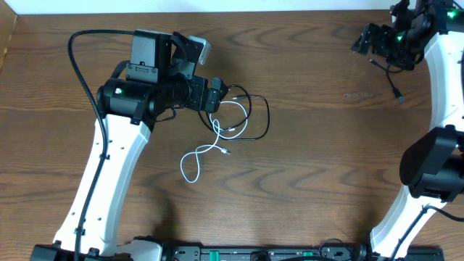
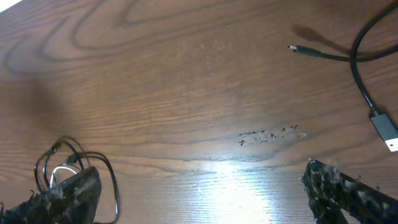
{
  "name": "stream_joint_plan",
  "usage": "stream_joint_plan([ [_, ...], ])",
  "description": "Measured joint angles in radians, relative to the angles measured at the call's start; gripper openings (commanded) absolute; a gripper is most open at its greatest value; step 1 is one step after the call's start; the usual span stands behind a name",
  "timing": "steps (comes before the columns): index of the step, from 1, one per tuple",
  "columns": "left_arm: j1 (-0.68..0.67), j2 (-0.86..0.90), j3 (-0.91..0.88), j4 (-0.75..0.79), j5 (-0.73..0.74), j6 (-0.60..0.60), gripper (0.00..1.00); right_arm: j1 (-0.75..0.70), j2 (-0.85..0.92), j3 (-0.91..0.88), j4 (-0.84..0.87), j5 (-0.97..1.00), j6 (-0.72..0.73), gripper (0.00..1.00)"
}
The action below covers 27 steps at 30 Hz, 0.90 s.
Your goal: Untangle cables
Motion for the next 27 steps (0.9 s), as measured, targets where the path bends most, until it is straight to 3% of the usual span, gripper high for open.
stream_joint_plan([
  [27, 0.000, 0.000, 0.000, 0.000, 0.000, 0.000, 0.97, 0.000, 0.000, 0.000, -0.029, 0.000, -0.047, 0.99],
])
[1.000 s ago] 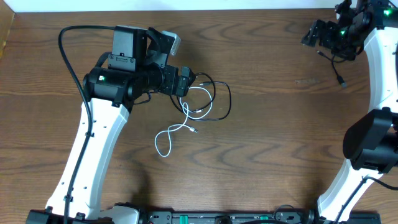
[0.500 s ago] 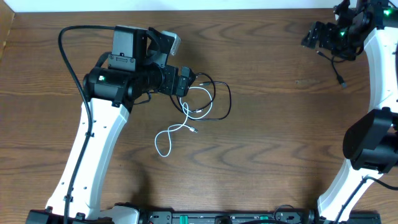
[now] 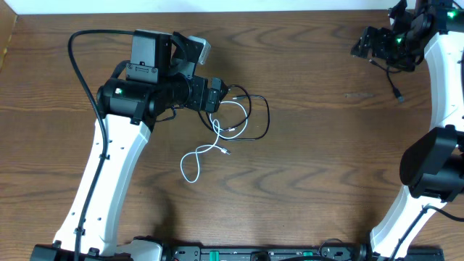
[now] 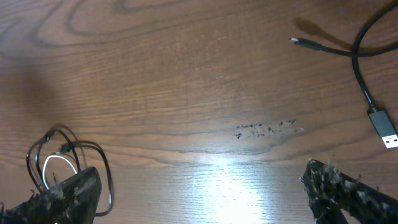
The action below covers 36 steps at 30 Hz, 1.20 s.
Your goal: Untangle cables
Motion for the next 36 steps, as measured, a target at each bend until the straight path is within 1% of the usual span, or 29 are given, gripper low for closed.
stream_joint_plan([
  [4, 0.000, 0.000, 0.000, 0.000, 0.000, 0.000, 0.97, 0.000, 0.000, 0.000, 0.001, -0.004, 0.000, 0.99],
  [7, 0.000, 0.000, 0.000, 0.000, 0.000, 0.000, 0.97, 0.005, 0.000, 0.000, -0.034, -0.025, -0.011, 0.99],
  [9, 0.000, 0.000, 0.000, 0.049, 0.003, 0.000, 0.97, 0.019, 0.000, 0.000, -0.062, -0.030, -0.028, 0.99],
  [11, 0.000, 0.000, 0.000, 0.066, 0.003, -0.005, 0.97, 0.033, 0.000, 0.000, -0.073, -0.034, -0.038, 0.99],
  [13, 0.000, 0.000, 0.000, 0.064, 0.004, -0.077, 0.97, 0.040, 0.000, 0.000, -0.079, -0.040, -0.046, 0.99],
  [15, 0.000, 0.003, 0.000, 0.021, 0.002, -0.095, 0.95, 0.040, 0.000, 0.000, -0.086, -0.041, -0.046, 0.99],
  [16, 0.000, 0.024, 0.015, -0.074, -0.014, -0.102, 0.92, 0.040, 0.000, 0.000, -0.092, -0.042, -0.046, 0.99],
  [17, 0.000, 0.049, 0.013, -0.117, -0.028, -0.106, 0.88, 0.040, 0.000, 0.000, -0.095, -0.042, -0.046, 0.99],
  [18, 0.000, 0.136, 0.008, -0.151, -0.050, -0.113, 0.87, 0.040, 0.000, 0.000, -0.095, -0.042, -0.047, 0.99],
  [20, -0.002, 0.219, 0.008, -0.212, -0.065, -0.113, 0.85, 0.040, 0.000, 0.000, -0.095, -0.043, -0.046, 0.99],
  [21, -0.004, 0.248, 0.008, -0.223, -0.070, -0.113, 0.84, 0.040, 0.000, 0.000, -0.095, -0.044, -0.047, 0.99],
  [22, -0.010, 0.307, 0.007, -0.227, -0.080, -0.111, 0.80, 0.040, 0.000, 0.000, -0.095, -0.045, -0.047, 0.99],
  [24, -0.021, 0.364, -0.009, -0.225, -0.085, -0.110, 0.77, 0.040, 0.000, 0.000, -0.095, -0.045, -0.047, 0.99],
  [25, -0.030, 0.396, -0.026, -0.225, -0.087, -0.109, 0.69, 0.040, 0.000, 0.000, -0.095, -0.045, -0.047, 0.99],
  [27, -0.047, 0.433, -0.041, -0.218, -0.088, -0.108, 0.67, 0.040, 0.000, 0.000, -0.095, -0.045, -0.047, 0.99],
  [28, -0.055, 0.444, -0.045, -0.209, -0.087, -0.109, 0.59, 0.040, 0.000, 0.000, -0.095, -0.045, -0.047, 0.99],
  [29, -0.066, 0.453, -0.049, -0.200, -0.088, -0.109, 0.47, 0.040, 0.000, 0.000, -0.095, -0.045, -0.048, 0.99],
  [30, -0.078, 0.461, -0.051, -0.187, -0.087, -0.108, 0.36, 0.040, 0.000, 0.000, -0.095, -0.045, -0.049, 0.99],
  [31, -0.091, 0.465, -0.052, -0.171, -0.089, -0.111, 0.19, 0.040, 0.000, 0.000, -0.095, -0.046, -0.049, 0.99],
  [32, -0.098, 0.466, -0.053, -0.161, -0.089, -0.115, 0.08, 0.040, 0.000, 0.000, -0.097, -0.045, -0.049, 0.99],
  [36, -0.132, 0.467, -0.048, -0.088, -0.103, -0.120, 0.07, 0.040, 0.000, 0.000, -0.109, -0.046, -0.049, 0.99],
])
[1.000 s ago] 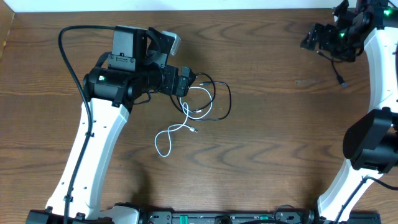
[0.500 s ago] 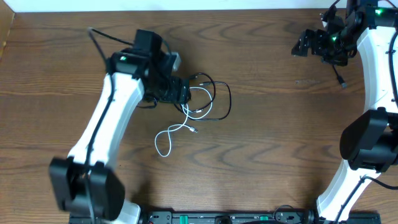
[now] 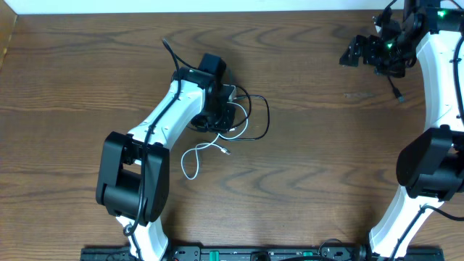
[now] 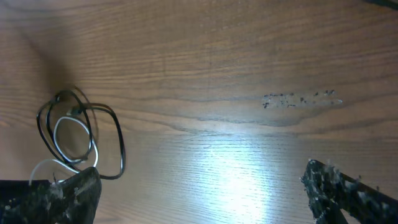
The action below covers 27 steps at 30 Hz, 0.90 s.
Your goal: Untangle cables
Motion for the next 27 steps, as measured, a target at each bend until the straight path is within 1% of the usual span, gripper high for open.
stream_joint_plan([
  [2, 0.000, -0.020, 0.055, -0.001, -0.003, -0.013, 0.08, 0.000, 0.000, 0.000, -0.003, -0.004, 0.000, 0.99],
  [4, 0.000, -0.116, 0.139, 0.038, 0.003, -0.021, 0.07, 0.000, 0.000, 0.000, -0.002, -0.034, 0.000, 0.99],
  [6, -0.005, -0.280, 0.185, 0.173, 0.028, -0.056, 0.07, 0.000, 0.000, 0.000, 0.002, -0.080, 0.000, 0.99],
  [7, -0.015, -0.396, 0.207, 0.244, 0.042, -0.086, 0.07, 0.000, 0.000, 0.000, 0.002, -0.099, 0.000, 0.99],
  [8, -0.020, -0.443, 0.215, 0.269, 0.047, -0.098, 0.07, 0.000, 0.000, 0.000, 0.002, -0.113, 0.000, 0.99],
  [9, -0.028, -0.498, 0.215, 0.338, 0.050, -0.111, 0.07, 0.000, 0.000, 0.000, 0.004, -0.128, 0.000, 0.99],
  [11, -0.036, -0.583, 0.218, 0.423, 0.056, -0.148, 0.07, 0.000, 0.000, 0.000, 0.011, -0.174, -0.002, 0.99],
  [12, -0.035, -0.626, 0.219, 0.476, 0.057, -0.174, 0.08, 0.000, 0.000, 0.000, 0.024, -0.250, -0.029, 0.99],
  [13, -0.035, -0.657, 0.220, 0.524, 0.057, -0.199, 0.08, 0.000, 0.000, 0.000, 0.045, -0.386, -0.092, 0.99],
  [14, -0.036, -0.666, 0.218, 0.580, 0.060, -0.227, 0.07, 0.000, 0.000, 0.000, 0.050, -0.445, -0.120, 0.99],
  [17, -0.035, -0.662, 0.216, 0.616, 0.061, -0.261, 0.07, 0.001, 0.000, 0.000, 0.083, -0.703, -0.256, 0.99],
  [19, -0.035, -0.642, 0.216, 0.553, 0.061, -0.283, 0.07, 0.011, 0.000, 0.000, 0.117, -0.859, -0.348, 0.98],
  [22, -0.035, -0.603, 0.216, 0.460, 0.076, -0.289, 0.07, 0.040, 0.000, 0.000, 0.163, -0.914, -0.395, 0.96],
  [25, -0.035, -0.537, 0.216, 0.449, 0.156, -0.296, 0.07, 0.117, 0.000, 0.000, 0.194, -0.940, -0.478, 0.95],
  [26, -0.035, -0.523, 0.216, 0.447, 0.182, -0.298, 0.07, 0.132, 0.000, 0.000, 0.199, -0.942, -0.486, 0.95],
  [27, -0.035, -0.505, 0.216, 0.448, 0.224, -0.300, 0.07, 0.187, 0.000, 0.000, 0.230, -0.957, -0.510, 0.94],
])
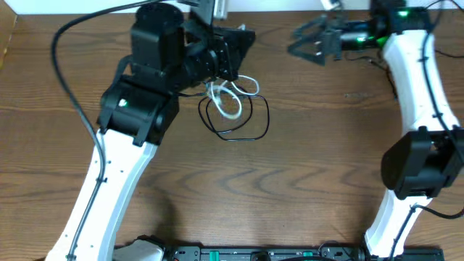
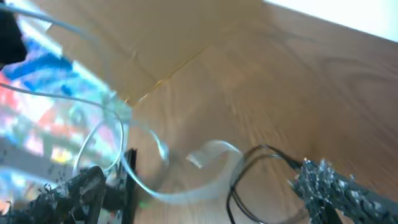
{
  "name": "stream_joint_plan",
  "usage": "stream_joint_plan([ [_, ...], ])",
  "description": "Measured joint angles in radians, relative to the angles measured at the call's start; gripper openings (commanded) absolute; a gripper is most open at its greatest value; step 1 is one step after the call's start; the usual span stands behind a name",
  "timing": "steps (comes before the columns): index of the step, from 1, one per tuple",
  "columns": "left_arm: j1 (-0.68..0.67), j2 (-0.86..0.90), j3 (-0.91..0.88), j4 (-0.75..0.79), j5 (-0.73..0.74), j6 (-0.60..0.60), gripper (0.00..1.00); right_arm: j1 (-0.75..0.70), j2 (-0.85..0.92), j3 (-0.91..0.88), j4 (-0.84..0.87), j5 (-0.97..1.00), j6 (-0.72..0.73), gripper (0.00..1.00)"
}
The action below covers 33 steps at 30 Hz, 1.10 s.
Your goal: Untangle cables
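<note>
In the overhead view my left arm is raised. Its gripper (image 1: 221,72) is shut on the tangle, and the white cable (image 1: 226,100) hangs from it in loops, off the table. The black cable (image 1: 243,123) loops below and around the white one, tangled with it. My right gripper (image 1: 304,42) stands open at the table's far edge, right of the tangle, nothing between its fingers. The right wrist view is blurred. It shows the white cable (image 2: 180,180) and black cable (image 2: 261,165) ahead of the open right gripper (image 2: 199,199).
The brown wooden table (image 1: 304,181) fills the overhead view. A second black cable (image 1: 392,85) lies at the far right, partly hidden behind my right arm. The white far edge of the table runs along the top.
My left arm has risen from low over the tangle. The white cable is lifted, its tail gone from the table. My right gripper has moved left along the far edge toward the tangle.
At first my left gripper stood by the tangle on the table, and my right gripper hovered open at the far right over a separate black cable. Later the left arm reached low onto the tangle. Now the white cable hangs lifted and the right gripper faces it.
</note>
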Motion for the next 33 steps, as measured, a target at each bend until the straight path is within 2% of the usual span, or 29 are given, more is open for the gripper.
stream_joint_plan([
  [3, 0.000, 0.029, 0.000, 0.000, 0.096, -0.003, 0.07, 0.106, 0.000, 0.000, 0.043, -0.055, -0.048, 0.87],
  [6, 0.000, 0.029, 0.000, 0.011, 0.141, -0.019, 0.07, 0.177, 0.000, 0.000, 0.135, -0.114, -0.063, 0.57],
  [7, 0.000, 0.029, 0.000, 0.025, 0.151, -0.029, 0.07, 0.195, 0.000, 0.000, 0.171, -0.125, -0.057, 0.23],
  [8, 0.000, 0.029, 0.000, 0.032, 0.164, -0.037, 0.08, 0.208, 0.000, 0.000, 0.190, -0.133, -0.041, 0.01],
  [10, 0.000, 0.029, 0.000, 0.038, 0.178, -0.054, 0.08, 0.218, 0.000, 0.000, 0.250, -0.128, 0.019, 0.01],
  [12, 0.000, 0.029, 0.000, 0.039, 0.185, -0.059, 0.35, 0.212, 0.000, 0.000, 0.297, -0.081, 0.119, 0.01],
  [13, 0.000, 0.029, 0.000, 0.035, 0.188, -0.062, 0.49, 0.192, 0.000, 0.000, 0.349, -0.019, 0.235, 0.01],
  [16, 0.000, 0.029, 0.000, 0.000, 0.159, -0.069, 0.60, 0.085, 0.000, 0.000, 0.407, 0.141, 0.480, 0.01],
  [18, 0.000, 0.029, 0.000, -0.052, 0.119, -0.074, 0.63, -0.001, -0.002, 0.000, 0.391, 0.244, 0.603, 0.01],
  [19, 0.000, 0.029, 0.000, -0.093, 0.080, -0.075, 0.64, -0.096, -0.018, 0.000, 0.375, 0.332, 0.696, 0.01],
  [22, 0.000, 0.029, 0.000, -0.170, -0.024, -0.075, 0.64, -0.254, -0.073, 0.000, 0.303, 0.419, 0.782, 0.01],
  [24, 0.000, 0.029, 0.000, -0.205, -0.109, -0.075, 0.65, -0.406, -0.112, 0.000, 0.250, 0.451, 0.808, 0.01],
  [27, 0.000, 0.029, 0.000, -0.231, -0.204, -0.069, 0.66, -0.539, -0.125, 0.002, 0.172, 0.510, 0.815, 0.01],
  [29, 0.001, 0.034, 0.000, -0.256, -0.278, -0.047, 0.66, -0.637, -0.125, 0.002, 0.094, 0.637, 0.814, 0.01],
  [33, 0.000, 0.097, 0.000, -0.325, -0.395, -0.021, 0.66, -0.727, -0.125, -0.002, 0.037, 0.935, 0.813, 0.01],
])
